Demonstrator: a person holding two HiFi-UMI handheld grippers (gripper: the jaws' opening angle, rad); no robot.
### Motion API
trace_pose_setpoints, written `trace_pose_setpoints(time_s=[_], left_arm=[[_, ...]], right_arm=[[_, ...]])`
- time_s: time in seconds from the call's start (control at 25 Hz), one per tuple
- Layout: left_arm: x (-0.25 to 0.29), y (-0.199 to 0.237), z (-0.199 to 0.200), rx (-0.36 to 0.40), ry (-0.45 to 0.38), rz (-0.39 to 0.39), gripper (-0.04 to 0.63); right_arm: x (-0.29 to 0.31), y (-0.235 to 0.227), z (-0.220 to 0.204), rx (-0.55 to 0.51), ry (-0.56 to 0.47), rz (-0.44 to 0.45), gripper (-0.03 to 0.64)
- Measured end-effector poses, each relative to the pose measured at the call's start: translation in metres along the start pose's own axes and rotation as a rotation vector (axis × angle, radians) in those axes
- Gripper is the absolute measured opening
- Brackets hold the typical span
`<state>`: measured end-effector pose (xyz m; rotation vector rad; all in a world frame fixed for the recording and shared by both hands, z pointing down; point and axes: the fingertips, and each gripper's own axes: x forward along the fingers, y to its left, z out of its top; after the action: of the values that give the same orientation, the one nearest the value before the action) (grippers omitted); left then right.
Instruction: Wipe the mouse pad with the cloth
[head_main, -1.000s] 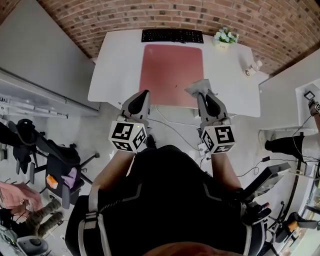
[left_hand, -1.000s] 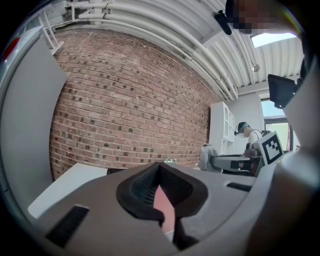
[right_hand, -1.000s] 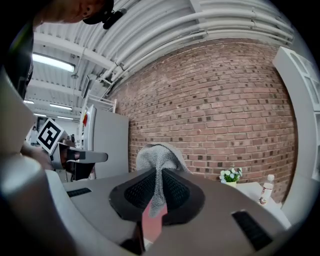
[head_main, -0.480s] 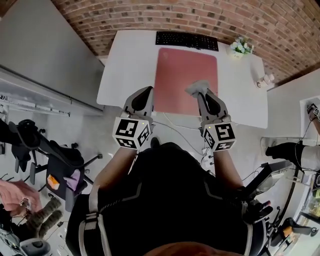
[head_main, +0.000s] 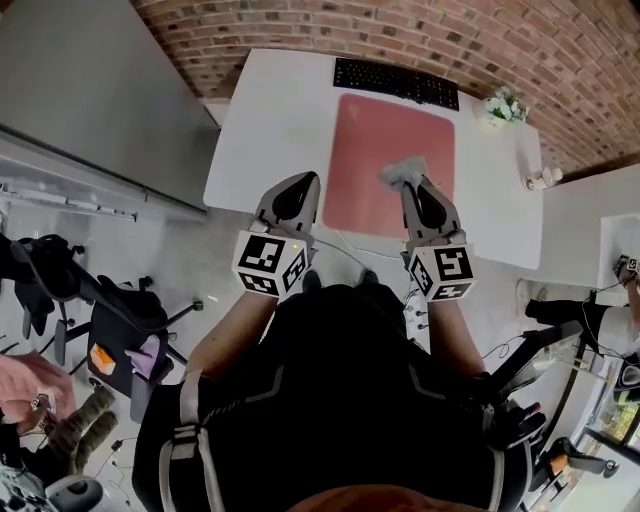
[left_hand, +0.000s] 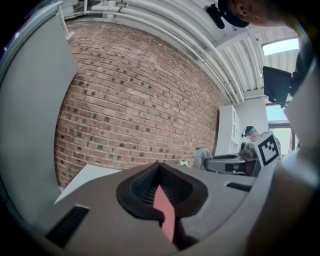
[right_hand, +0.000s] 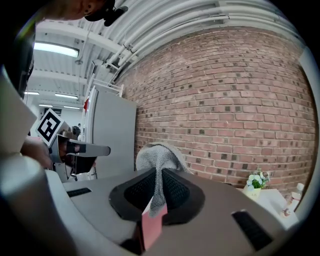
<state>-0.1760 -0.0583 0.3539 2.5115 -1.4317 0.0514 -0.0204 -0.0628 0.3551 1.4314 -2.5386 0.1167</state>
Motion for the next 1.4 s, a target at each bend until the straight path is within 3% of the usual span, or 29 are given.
trace_pose_setpoints(time_s=[0.28,0.68,1.0,1.28,1.4], left_arm=[[0.016,0.002,-0.026,-0.009,0.049,0.032,0.000],[0.034,0.018,-0.070,-0.061,0.118,0.183,0.000],[0.047,0.017,-0.088,-0.025,0.195,0.291,0.000],[0.044,0.024,-0.125,-0.104,0.248,0.366,0.000],[0.038,0.033,-0.147,-0.137,0.286,0.390,0.000]], right_arm=[[0.035,0.007,-0.010,-0.009,0.015,0.098,0.040],[0.078,0.021,-0.057,-0.081,0.146,0.331,0.040],[0.093,0.028,-0.092,-0.139,0.198,0.491,0.040],[0.096,0.051,-0.135,-0.192,0.301,0.628,0.040],[0.103,0.057,-0.165,-0.203,0.375,0.636,0.040]])
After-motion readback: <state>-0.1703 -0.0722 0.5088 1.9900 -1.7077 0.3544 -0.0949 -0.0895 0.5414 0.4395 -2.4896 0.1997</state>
